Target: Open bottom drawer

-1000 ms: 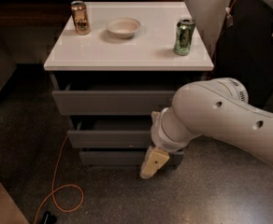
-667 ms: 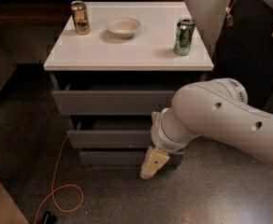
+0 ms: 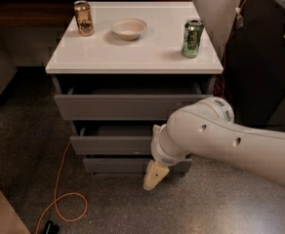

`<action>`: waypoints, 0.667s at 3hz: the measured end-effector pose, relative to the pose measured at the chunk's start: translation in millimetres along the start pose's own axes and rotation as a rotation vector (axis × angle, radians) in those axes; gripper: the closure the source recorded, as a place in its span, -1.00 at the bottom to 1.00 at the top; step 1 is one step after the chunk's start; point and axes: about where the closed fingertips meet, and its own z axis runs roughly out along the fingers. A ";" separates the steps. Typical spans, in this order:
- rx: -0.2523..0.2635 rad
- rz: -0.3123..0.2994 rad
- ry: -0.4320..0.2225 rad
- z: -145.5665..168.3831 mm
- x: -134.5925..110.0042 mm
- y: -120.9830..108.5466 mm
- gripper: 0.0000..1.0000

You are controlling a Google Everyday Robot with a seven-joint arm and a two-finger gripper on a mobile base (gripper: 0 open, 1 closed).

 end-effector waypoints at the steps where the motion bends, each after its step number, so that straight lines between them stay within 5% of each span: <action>1: 0.011 -0.019 -0.022 49.7 12.2 -10.3 -1.00; 2: -0.005 -0.045 -0.057 108.5 25.0 -11.4 -1.00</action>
Offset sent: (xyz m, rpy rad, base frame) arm 0.0657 0.0164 -0.1813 0.0844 -0.0295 0.1049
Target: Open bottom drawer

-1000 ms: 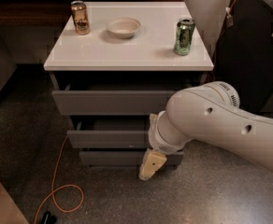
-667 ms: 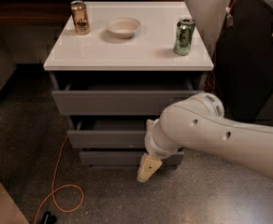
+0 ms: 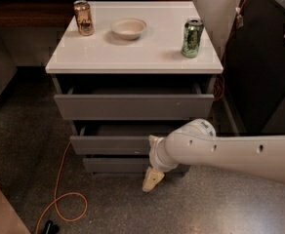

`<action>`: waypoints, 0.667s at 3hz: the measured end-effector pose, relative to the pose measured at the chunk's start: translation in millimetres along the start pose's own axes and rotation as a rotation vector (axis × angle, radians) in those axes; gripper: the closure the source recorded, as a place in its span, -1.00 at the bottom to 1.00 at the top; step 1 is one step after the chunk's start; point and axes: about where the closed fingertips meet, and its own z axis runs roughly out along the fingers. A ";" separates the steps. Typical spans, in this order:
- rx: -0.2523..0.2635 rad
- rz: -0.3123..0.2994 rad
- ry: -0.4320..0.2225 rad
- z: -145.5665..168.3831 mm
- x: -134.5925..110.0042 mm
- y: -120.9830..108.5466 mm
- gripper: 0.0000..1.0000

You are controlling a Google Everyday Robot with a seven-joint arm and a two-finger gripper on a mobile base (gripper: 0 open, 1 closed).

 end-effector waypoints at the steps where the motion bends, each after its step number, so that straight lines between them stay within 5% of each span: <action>1: -0.023 -0.036 -0.035 48.6 10.7 4.2 -1.00; 2: -0.044 -0.055 -0.043 86.9 23.1 3.8 -1.00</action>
Offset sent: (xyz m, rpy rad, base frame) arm 0.0410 0.0104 -0.1431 0.0257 0.0275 0.1077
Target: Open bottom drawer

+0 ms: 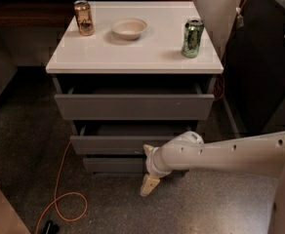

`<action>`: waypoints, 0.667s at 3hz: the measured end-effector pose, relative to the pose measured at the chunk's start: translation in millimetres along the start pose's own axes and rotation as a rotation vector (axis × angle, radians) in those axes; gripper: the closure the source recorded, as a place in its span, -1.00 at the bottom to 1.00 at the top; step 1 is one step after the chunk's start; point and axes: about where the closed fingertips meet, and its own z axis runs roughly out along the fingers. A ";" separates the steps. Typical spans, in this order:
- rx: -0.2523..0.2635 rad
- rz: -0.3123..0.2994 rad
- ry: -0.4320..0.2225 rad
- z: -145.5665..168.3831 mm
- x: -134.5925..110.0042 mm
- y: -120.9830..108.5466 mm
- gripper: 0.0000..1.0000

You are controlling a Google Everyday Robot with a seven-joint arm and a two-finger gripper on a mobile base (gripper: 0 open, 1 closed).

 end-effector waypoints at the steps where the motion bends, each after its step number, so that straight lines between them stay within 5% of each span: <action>1: -0.015 -0.012 0.014 35.6 15.1 -2.8 -1.00; 2: -0.020 -0.004 0.033 70.4 30.0 -4.3 -1.00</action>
Offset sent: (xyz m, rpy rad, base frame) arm 0.0392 0.0058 -0.1272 -0.0501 0.0264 -0.0413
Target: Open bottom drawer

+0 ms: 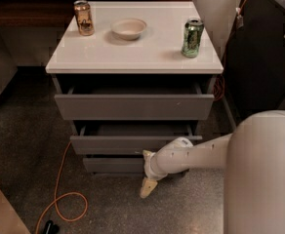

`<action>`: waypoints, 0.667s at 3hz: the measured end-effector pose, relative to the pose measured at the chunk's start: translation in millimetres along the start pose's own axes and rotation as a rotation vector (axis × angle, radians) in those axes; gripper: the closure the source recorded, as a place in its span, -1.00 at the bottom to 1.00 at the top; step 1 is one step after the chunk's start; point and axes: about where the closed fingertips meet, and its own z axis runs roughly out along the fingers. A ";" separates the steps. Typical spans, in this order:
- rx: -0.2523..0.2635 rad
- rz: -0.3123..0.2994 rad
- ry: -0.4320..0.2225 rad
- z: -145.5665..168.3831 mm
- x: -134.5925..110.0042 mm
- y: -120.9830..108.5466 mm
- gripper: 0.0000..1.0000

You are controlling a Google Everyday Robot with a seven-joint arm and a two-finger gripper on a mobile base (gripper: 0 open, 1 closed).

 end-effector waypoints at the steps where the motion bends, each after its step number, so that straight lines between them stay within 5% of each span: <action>1: 0.004 0.059 0.052 59.4 26.0 -0.4 -1.00; 2: 0.004 0.060 0.052 59.4 26.0 -0.2 -1.00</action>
Offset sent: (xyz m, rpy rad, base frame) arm 0.0004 0.0133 -0.1063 -0.0709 0.0133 -0.0832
